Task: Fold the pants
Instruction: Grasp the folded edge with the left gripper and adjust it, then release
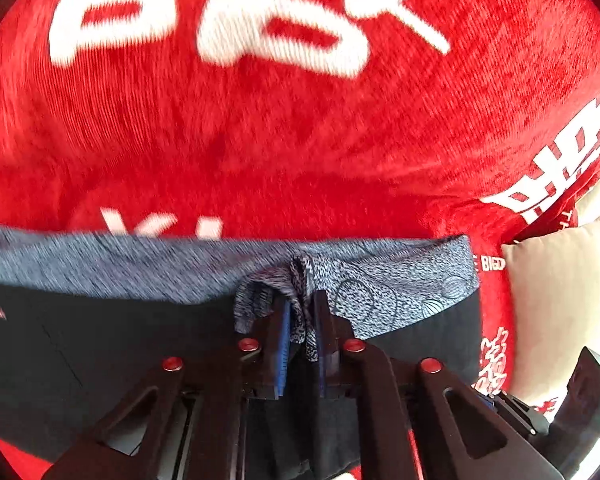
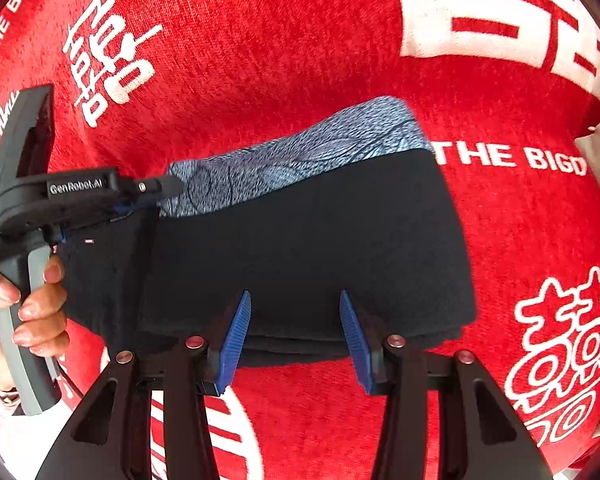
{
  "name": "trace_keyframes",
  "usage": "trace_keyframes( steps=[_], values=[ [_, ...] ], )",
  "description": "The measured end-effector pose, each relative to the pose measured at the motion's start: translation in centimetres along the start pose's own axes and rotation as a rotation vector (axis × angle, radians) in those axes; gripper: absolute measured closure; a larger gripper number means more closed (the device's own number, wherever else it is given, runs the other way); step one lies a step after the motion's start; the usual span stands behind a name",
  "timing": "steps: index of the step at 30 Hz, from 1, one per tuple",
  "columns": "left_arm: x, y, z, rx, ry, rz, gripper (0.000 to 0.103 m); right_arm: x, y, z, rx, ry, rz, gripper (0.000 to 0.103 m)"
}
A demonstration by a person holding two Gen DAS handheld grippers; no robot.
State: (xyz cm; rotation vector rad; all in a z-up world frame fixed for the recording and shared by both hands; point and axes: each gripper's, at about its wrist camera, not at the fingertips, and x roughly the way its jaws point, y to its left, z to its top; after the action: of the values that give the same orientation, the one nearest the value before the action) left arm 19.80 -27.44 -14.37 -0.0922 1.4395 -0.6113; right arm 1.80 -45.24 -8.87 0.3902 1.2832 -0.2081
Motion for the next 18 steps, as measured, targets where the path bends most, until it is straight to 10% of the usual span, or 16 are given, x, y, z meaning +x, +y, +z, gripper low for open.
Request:
trace_keyframes(
  steps=[9,12,18],
  values=[
    [-2.2,0.8,-3.2,0.001,-0.015,0.204,0.09,-0.2,1.2,-0.7,-0.071,-0.007,0.033,0.051],
    [-3.3,-1.7,-3.2,0.031,-0.072,0.197,0.029,-2.6,-1.6,0.4,-0.01,-0.08,0.0,0.053],
    [-0.7,-7.8,-3.6,0.119,-0.065,0.179,0.028,-2.6,-6.1,3.0,0.128,-0.066,-0.024,0.073]
  ],
)
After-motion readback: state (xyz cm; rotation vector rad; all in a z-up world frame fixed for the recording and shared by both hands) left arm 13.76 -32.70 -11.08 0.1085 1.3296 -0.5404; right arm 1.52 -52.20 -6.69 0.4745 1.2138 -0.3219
